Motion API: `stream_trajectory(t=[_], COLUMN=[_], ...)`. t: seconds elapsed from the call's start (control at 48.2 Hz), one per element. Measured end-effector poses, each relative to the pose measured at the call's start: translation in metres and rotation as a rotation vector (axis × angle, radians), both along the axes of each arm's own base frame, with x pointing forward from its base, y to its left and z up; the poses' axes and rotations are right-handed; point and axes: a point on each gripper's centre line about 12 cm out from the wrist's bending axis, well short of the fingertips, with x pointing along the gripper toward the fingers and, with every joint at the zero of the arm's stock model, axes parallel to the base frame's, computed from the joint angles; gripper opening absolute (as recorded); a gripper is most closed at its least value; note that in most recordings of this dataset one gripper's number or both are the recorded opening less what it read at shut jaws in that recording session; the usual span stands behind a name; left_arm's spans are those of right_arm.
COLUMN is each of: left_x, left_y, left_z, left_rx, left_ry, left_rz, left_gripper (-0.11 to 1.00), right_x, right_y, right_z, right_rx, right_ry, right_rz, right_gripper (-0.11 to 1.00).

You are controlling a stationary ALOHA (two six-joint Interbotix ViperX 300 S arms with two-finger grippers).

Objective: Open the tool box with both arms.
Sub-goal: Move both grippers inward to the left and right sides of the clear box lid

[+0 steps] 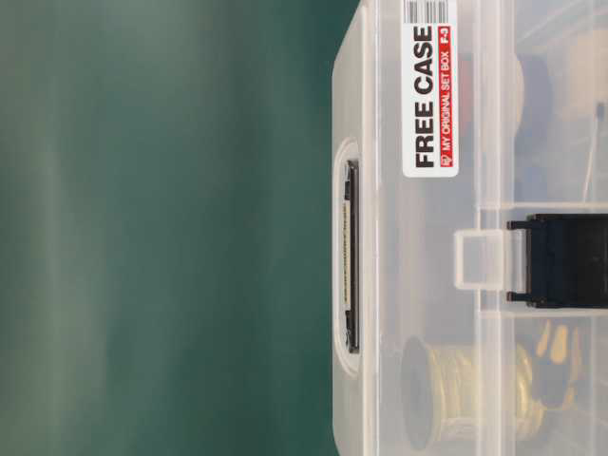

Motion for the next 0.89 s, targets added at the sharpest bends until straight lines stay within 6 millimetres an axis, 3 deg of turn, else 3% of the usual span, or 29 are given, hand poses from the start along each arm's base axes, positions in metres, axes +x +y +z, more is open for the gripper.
stream_trajectory(t=[0.27, 0.477, 0.539, 0.622, 0.767, 0.83, 0.892], left_x=[0.002, 0.006, 0.007, 0.008, 0.007, 0.006, 0.004], left_y=[0.004, 0.021, 0.026, 0.034, 0.043, 0.045, 0.046], left_z=[-0.014, -0.035, -0.044, -0.056, -0.077, -0.087, -0.097], left_rx=[0.018, 0.003, -0.004, -0.013, -0.030, -0.034, -0.034], left_ry=[0.109, 0.246, 0.294, 0.347, 0.433, 0.479, 0.527], left_rz=[0.022, 0.101, 0.127, 0.159, 0.204, 0.208, 0.212], left_gripper=[0.00, 0.01, 0.03, 0.21, 0.64, 0.81, 0.87], right_x=[0.005, 0.008, 0.010, 0.013, 0.019, 0.022, 0.025], right_y=[-0.011, -0.026, -0.030, -0.036, -0.045, -0.049, -0.054], right_z=[-0.010, -0.028, -0.034, -0.041, -0.061, -0.073, -0.084], right_rx=[0.019, 0.045, 0.053, 0.064, 0.082, 0.095, 0.107], right_ry=[0.125, 0.265, 0.295, 0.330, 0.429, 0.483, 0.537], right_rz=[-0.055, -0.124, -0.146, -0.170, -0.205, -0.222, -0.239], right_gripper=[0.00, 0.01, 0.10, 0.32, 0.74, 0.84, 0.82])
